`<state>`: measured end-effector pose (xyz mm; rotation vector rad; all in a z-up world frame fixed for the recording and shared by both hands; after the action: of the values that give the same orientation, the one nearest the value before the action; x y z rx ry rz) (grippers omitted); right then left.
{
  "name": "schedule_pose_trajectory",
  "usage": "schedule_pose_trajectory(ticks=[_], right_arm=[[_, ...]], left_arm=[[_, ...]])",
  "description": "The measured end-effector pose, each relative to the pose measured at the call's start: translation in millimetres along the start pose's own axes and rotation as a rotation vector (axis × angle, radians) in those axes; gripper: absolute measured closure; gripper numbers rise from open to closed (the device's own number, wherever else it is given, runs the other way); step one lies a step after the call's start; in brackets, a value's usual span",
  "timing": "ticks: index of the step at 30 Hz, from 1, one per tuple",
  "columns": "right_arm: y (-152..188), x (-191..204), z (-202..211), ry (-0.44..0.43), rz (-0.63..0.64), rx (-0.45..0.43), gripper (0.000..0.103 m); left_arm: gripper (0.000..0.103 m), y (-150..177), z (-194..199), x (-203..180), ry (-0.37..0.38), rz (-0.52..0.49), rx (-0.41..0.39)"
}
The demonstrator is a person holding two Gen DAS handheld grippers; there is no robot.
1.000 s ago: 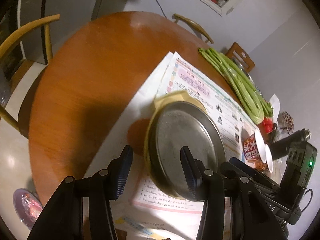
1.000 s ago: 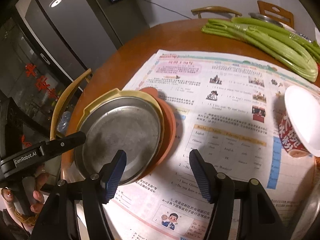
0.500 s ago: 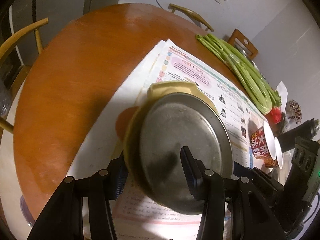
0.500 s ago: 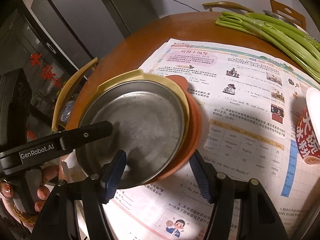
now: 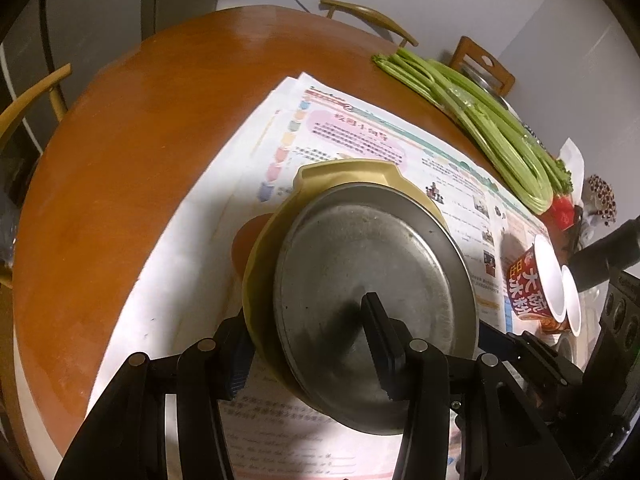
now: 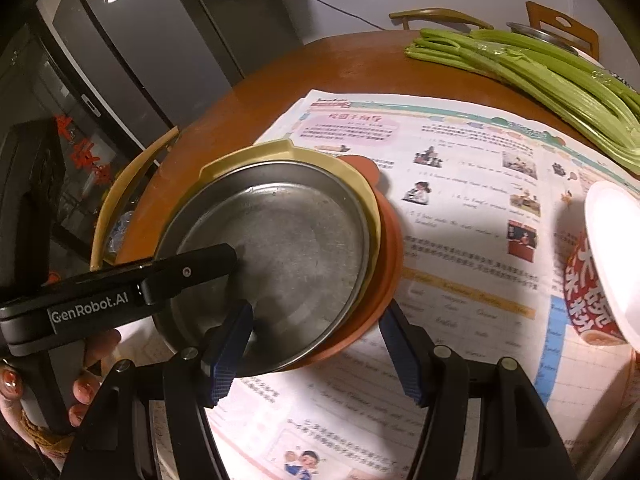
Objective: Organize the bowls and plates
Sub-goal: 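Lower the grey tray onto the yellow plate and settle it with the left tool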
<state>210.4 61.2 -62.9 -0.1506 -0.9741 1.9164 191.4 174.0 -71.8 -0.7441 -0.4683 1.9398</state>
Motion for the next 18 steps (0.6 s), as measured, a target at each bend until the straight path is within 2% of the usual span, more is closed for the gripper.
schedule_pose_trajectory(ticks=[7,18], right_arm=[[-4,-17,5,0.041,-0.002,-0.012,0.036],[-8,-32,9,0.047,-0.016,-0.013,0.036]], left_arm=[[0.052,-1,-9,-19,0.013,-0.026,0.012],[0.051,-1,-15,-29,0.021,-0.037,0.015]])
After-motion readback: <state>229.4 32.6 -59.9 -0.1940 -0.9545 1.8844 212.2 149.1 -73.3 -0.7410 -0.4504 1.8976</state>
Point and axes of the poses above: each gripper's, at about its wrist camera, not at the fingertips, and z roughly against the way its jaws point, x to its left, y to its underside, the point moved 6 cm from there along -z, roughly the way its jaws point, and after that the axes turned 14 degrees about -x, right-handed, at the moved point
